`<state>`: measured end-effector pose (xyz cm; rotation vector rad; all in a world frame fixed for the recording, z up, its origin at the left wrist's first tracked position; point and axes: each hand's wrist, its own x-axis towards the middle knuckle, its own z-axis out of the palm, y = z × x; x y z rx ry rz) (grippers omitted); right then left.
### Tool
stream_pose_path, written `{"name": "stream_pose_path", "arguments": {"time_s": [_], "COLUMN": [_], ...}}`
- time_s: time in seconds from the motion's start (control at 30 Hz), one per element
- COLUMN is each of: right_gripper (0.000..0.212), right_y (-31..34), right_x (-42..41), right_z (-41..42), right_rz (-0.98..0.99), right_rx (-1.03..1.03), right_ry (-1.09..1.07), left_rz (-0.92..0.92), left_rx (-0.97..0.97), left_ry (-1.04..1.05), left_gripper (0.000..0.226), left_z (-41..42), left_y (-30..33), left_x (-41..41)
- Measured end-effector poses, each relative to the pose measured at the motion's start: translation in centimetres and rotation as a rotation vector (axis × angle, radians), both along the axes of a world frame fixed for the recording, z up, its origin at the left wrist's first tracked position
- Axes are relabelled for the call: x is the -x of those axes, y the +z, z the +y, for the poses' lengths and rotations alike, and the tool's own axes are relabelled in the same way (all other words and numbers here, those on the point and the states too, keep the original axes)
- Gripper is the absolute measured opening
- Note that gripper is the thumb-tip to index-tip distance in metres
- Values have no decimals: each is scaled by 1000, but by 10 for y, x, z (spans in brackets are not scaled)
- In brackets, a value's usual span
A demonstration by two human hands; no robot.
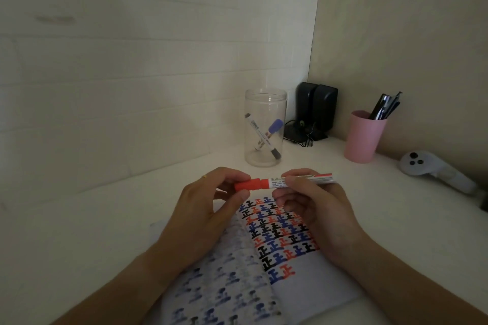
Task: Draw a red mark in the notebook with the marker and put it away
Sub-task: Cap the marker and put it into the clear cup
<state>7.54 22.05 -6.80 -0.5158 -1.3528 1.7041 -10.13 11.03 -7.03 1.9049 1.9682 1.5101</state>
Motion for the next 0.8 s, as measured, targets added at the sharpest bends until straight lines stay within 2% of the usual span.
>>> {"name": "stream_pose_path", "arguments": {"time_s": [0.1, 0.17, 0.3, 0.4, 0.6, 0.7, 0.8], "right_gripper": [28, 32, 30, 29, 25, 24, 34], "right_y": [-1, 0, 1, 0, 10, 9, 3], "right_x": [-1, -3, -8, -11, -13, -10, -9], "right_z": [-1, 0, -2, -7, -10, -12, -8], "right_rz": [-19, -8, 14, 5, -174, -272, -288], "right_rx": [-9, 9, 4, -58, -300, -352, -265], "right_ry": [59, 93, 138, 125, 36, 79, 155], "left_rz": [-48, -175, -350, -397, -441, -483, -445], "left_rx": [1, -10, -43, -47, -55, -109, -91], "left_ry": [-44, -90, -201, -227, -235, -241, -237], "left_gripper": [19, 19, 20, 16, 16, 31, 49], "left_z": [-2, -2, -5, -7, -7, -5, -6], "left_y": [0, 1, 3, 3, 8, 13, 10], "left_x": [1, 2, -2, -1, 6, 3, 4]}}
